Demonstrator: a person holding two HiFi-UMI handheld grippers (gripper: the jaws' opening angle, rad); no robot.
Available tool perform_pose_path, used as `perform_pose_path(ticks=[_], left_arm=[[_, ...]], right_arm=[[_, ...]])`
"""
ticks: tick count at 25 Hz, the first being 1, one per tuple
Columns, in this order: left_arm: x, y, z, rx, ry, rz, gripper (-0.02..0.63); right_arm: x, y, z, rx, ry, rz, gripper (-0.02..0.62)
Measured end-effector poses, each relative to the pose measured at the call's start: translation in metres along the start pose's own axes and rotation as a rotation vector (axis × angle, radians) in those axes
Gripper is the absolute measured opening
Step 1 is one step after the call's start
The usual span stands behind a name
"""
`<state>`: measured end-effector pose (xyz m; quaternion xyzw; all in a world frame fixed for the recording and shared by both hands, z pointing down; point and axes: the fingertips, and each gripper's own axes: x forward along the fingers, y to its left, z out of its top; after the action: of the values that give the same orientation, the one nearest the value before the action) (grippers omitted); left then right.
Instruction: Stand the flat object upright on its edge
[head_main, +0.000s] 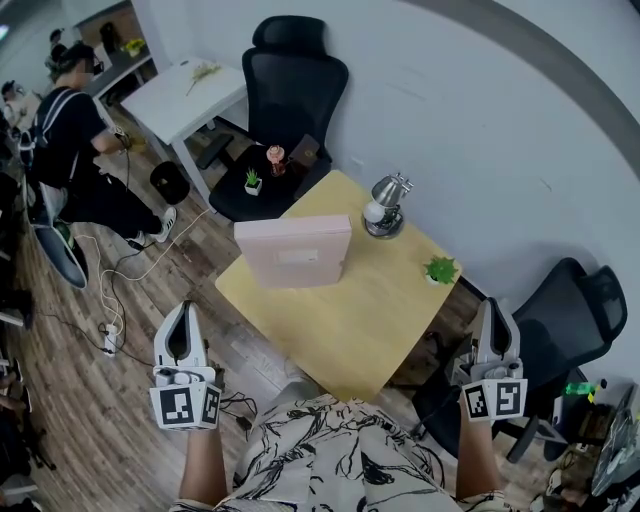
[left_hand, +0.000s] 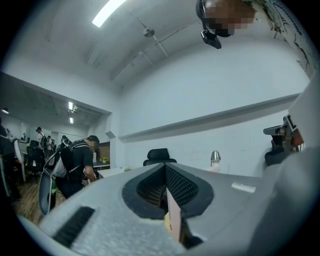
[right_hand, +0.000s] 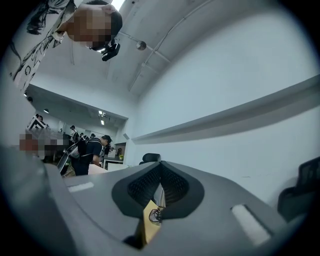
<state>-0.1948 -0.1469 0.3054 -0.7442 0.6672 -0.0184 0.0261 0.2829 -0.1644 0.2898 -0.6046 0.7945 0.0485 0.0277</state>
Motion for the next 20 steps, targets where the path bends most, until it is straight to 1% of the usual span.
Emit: perform_pose_path(ticks=[7,20], left_arm=[[0.0014,0.0008,0.0012,-0.003,-0.004,-0.006,0.003],[0.0059,0.0011,-0.0011,-0.002,0.008,-0.019,0.003]], right_arm=[[0.0027,0.0057,0.0045,0.005,-0.008,0.011,-0.006],[0.0052,0.0098,0.0007,0.018,0.001,0.015,-0.006]])
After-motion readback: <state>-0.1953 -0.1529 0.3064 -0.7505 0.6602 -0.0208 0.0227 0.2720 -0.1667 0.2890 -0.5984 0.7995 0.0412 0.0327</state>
